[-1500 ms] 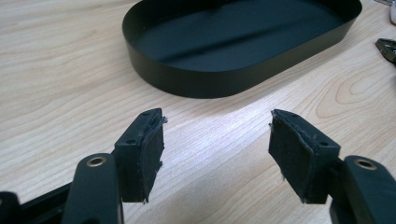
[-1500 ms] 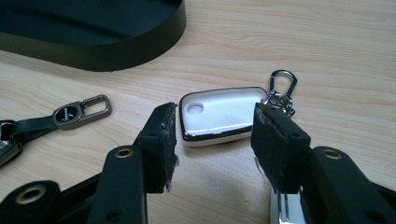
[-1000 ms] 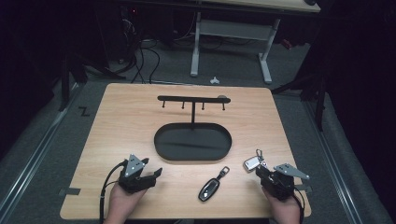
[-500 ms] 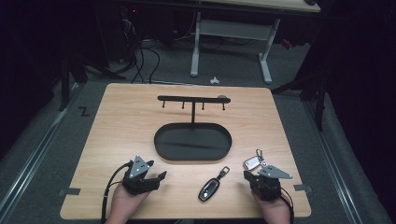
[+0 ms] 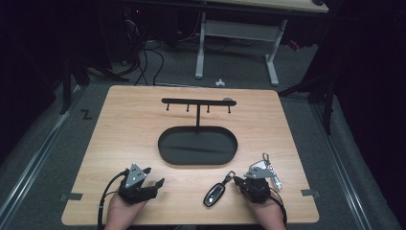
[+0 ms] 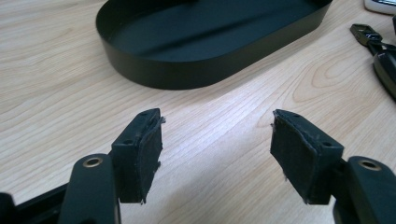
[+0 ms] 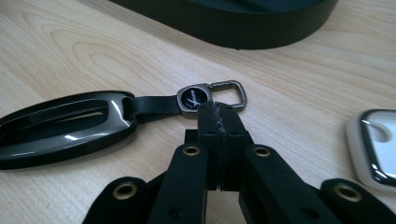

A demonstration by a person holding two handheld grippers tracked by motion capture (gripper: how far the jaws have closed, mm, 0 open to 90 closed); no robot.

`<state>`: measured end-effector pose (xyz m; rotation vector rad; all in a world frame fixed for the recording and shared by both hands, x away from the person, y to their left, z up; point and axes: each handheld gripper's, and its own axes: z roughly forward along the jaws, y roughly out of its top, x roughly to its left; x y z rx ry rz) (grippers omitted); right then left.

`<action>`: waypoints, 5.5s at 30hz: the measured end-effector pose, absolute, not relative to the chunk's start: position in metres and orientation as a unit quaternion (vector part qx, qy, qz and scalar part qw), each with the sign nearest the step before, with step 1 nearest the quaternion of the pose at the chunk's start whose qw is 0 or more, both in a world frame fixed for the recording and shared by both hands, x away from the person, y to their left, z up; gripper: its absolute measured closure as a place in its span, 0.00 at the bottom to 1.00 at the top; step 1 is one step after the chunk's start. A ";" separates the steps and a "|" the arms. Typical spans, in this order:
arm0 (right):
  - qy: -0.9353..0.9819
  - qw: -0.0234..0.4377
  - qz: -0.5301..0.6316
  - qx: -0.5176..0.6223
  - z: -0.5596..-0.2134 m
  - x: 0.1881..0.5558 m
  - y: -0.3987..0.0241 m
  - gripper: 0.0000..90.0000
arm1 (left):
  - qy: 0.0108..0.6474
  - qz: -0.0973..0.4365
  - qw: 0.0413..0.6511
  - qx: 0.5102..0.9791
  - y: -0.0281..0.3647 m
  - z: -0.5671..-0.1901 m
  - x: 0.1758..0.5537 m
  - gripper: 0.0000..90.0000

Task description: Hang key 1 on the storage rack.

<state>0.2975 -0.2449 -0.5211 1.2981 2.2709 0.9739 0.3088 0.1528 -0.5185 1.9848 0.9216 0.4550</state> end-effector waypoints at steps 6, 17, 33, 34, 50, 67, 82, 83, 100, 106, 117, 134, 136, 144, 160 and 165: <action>0.809 0.170 0.336 0.451 -0.524 0.307 -0.235 1.00 | 0.384 0.191 0.436 0.791 0.166 -0.519 0.302 0.38; 0.818 0.166 0.338 0.434 -0.525 0.326 -0.215 1.00 | 0.407 0.198 0.428 0.782 0.186 -0.522 0.290 0.38; 0.818 0.165 0.389 0.392 -0.501 0.284 -0.201 1.00 | 0.391 0.192 0.439 0.786 0.167 -0.520 0.308 0.37; 0.819 0.163 0.390 0.388 -0.501 0.280 -0.199 1.00 | 0.390 0.193 0.439 0.786 0.166 -0.520 0.309 0.37; 0.850 0.149 0.364 0.350 -0.511 0.248 -0.180 1.00 | 0.415 0.224 0.457 0.754 0.168 -0.518 0.328 0.33; 0.843 0.168 0.345 0.377 -0.514 0.250 -0.203 1.00 | 0.397 0.207 0.456 0.769 0.153 -0.518 0.332 0.33; 0.820 0.190 0.333 0.425 -0.516 0.263 -0.242 1.00 | 0.397 0.203 0.460 0.768 0.152 -0.516 0.334 0.33; 0.820 0.191 0.332 0.426 -0.516 0.264 -0.244 1.00 | 0.396 0.202 0.460 0.768 0.152 -0.516 0.334 0.33; 0.800 0.194 0.352 0.446 -0.507 0.266 -0.257 0.93 | 0.398 0.183 0.473 0.765 0.152 -0.513 0.333 0.32; 0.795 0.199 0.347 0.456 -0.508 0.270 -0.261 0.90 | 0.392 0.170 0.482 0.765 0.152 -0.511 0.333 0.32; 0.818 0.183 0.275 0.471 -0.498 0.287 -0.260 0.83 | 0.383 0.157 0.471 0.779 0.146 -0.514 0.334 0.33; 0.848 0.140 0.165 0.484 -0.475 0.309 -0.257 0.69 | 0.368 0.155 0.478 0.782 0.146 -0.514 0.332 0.28; 0.849 0.134 0.158 0.485 -0.470 0.312 -0.258 0.65 | 0.365 0.157 0.476 0.784 0.145 -0.515 0.331 0.26; 0.866 0.119 0.116 0.473 -0.454 0.320 -0.258 0.47 | 0.358 0.178 0.469 0.787 0.144 -0.515 0.330 0.28; 0.898 0.075 0.039 0.432 -0.446 0.337 -0.228 0.26 | 0.342 0.175 0.465 0.798 0.142 -0.517 0.329 0.28; 0.897 0.071 0.039 0.434 -0.447 0.339 -0.224 0.17 | 0.338 0.173 0.463 0.801 0.141 -0.517 0.329 0.29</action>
